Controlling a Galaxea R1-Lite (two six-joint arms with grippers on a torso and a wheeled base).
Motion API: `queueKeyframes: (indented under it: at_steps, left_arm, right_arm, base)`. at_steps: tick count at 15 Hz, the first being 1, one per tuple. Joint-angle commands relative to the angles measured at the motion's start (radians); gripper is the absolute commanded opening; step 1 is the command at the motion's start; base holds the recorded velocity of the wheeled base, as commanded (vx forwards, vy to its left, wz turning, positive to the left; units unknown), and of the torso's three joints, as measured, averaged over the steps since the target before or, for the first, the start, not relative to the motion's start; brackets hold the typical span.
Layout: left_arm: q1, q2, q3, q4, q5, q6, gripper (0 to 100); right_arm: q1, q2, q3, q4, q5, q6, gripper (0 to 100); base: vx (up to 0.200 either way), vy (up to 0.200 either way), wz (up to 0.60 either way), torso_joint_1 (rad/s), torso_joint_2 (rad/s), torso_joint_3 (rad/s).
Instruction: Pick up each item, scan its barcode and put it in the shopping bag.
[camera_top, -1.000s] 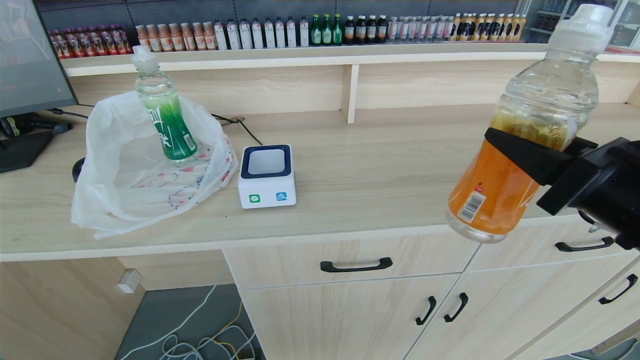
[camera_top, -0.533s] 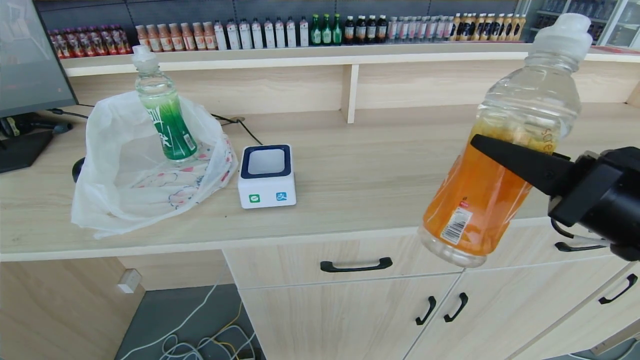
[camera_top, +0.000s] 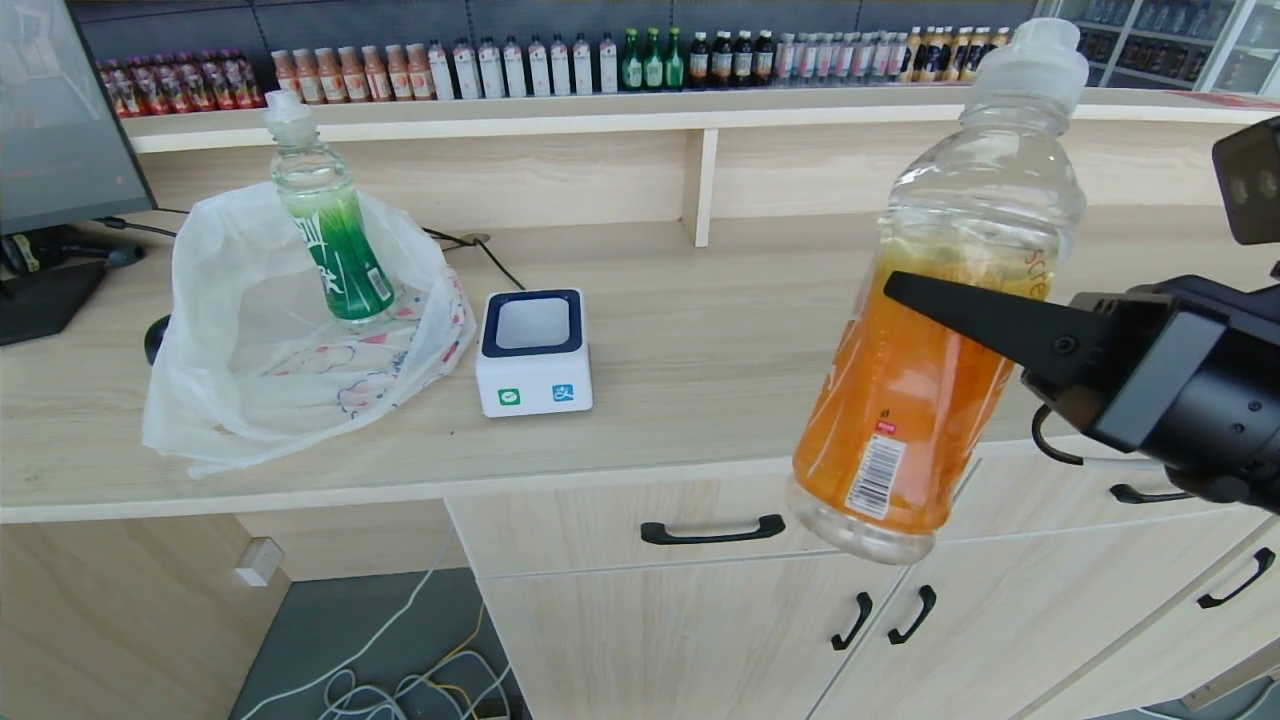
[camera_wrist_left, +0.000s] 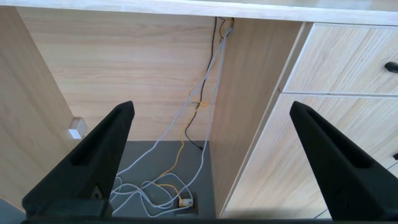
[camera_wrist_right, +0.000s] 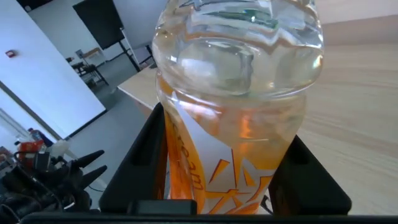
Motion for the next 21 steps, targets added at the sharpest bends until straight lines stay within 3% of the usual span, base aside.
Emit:
queueKeyframes:
  at_steps: [1,8,14,21]
  left_arm:
    - [0.000,0.000,0.000,0.000,0.000,0.000,100]
    - [0.000,0.000,0.000,0.000,0.000,0.000,100]
    - [0.000,0.000,0.000,0.000,0.000,0.000,100]
    - [0.000,0.000,0.000,0.000,0.000,0.000,100]
  right_arm:
    - [0.000,0.042,-0.043,0.000,0.024,0.016,0]
    - [0.000,0.072,-0.144,0.000,0.212,0.102,0]
    - [0.006,0.102,-0.204,0.000,0.277,0.136,0]
    - [0.046,0.098,-0.194,0.000,0.281,0.148,0]
  base:
    - [0.000,0.000,0.00,0.000,0.00,0.000]
    - [0.000,0.000,0.00,0.000,0.00,0.000]
    - [0.000,0.000,0.00,0.000,0.00,0.000]
    - [0.000,0.000,0.00,0.000,0.00,0.000]
